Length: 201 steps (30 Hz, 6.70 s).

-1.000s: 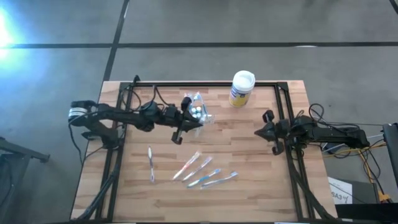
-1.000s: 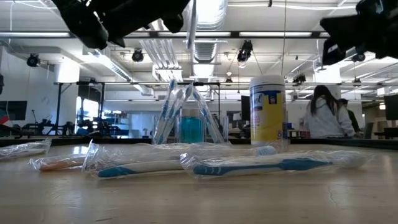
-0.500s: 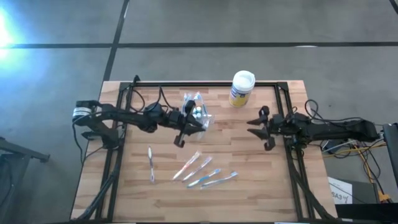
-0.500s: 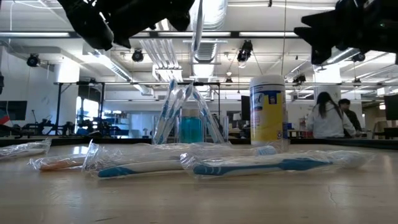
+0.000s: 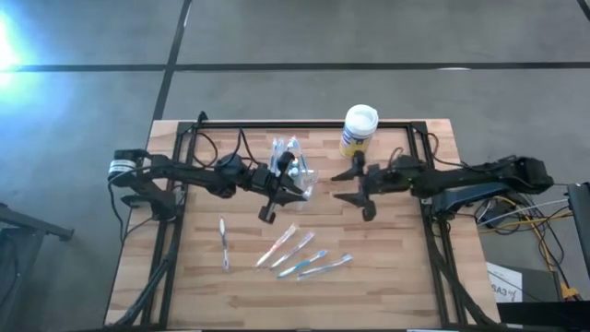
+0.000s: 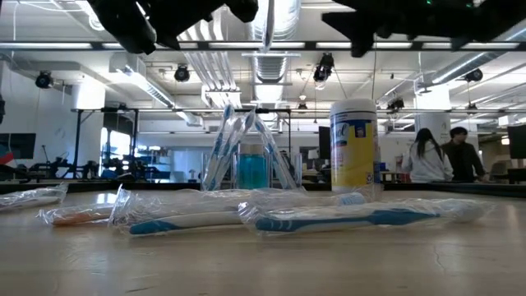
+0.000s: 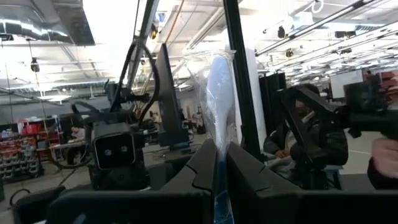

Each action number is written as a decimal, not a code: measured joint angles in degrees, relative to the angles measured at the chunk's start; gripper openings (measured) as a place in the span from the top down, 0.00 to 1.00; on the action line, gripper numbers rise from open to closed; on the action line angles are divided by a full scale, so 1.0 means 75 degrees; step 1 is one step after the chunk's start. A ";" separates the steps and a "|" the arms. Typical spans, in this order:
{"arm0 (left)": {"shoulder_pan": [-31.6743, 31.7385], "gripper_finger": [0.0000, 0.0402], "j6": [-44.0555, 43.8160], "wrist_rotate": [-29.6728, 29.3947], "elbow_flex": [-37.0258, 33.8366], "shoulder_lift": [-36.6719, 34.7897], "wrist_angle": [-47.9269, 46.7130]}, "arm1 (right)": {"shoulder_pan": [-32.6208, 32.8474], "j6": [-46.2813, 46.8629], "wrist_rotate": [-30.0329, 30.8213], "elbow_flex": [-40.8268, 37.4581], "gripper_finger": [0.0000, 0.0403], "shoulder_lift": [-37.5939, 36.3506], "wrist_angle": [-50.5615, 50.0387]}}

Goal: Pick & Place toothbrushing station
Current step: Put the blue toothbrush into the transparent organizer, then put the violet toothbrush into the transparent organizer

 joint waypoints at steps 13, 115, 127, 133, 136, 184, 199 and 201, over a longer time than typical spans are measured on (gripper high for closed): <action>0.0002 0.95 0.0400 -0.0371 0.0001 -0.0073 -0.0487 | 0.0000 0.0037 -0.1699 0.1700 0.45 0.2102 0.0878; -0.1249 0.94 -0.0764 -0.4272 -0.5400 -0.6580 -0.4001 | -0.2505 0.1122 0.0613 0.1605 0.96 0.5514 0.1414; -0.1251 0.94 -0.0674 -0.4275 -0.5400 -0.6580 -0.3960 | -0.2465 0.1414 0.0786 0.1157 0.96 0.5596 0.2179; -0.1251 0.94 -0.0677 -0.4275 -0.5400 -0.6580 -0.3939 | -0.2460 0.1440 0.0786 0.1242 0.96 0.5884 0.2308; -0.1251 0.94 -0.0660 -0.4278 -0.5400 -0.6579 -0.3931 | -0.2460 0.1466 0.0786 0.1268 0.96 0.5997 0.2360; -0.1254 0.94 -0.1331 -0.4252 -0.5405 -0.6569 -0.4249 | -0.2265 0.0697 -0.0714 -0.3480 0.98 -0.5140 -0.1127; -0.0546 0.99 0.0142 -0.4841 -0.5078 -0.7973 -0.5861 | -0.2360 0.0635 -0.1897 -0.3372 0.98 -0.7115 -0.3263; -0.0281 0.99 0.0157 -0.4840 -0.4897 -0.8159 -0.6624 | -0.2396 0.0661 -0.1871 -0.3415 0.98 -0.7206 -0.3323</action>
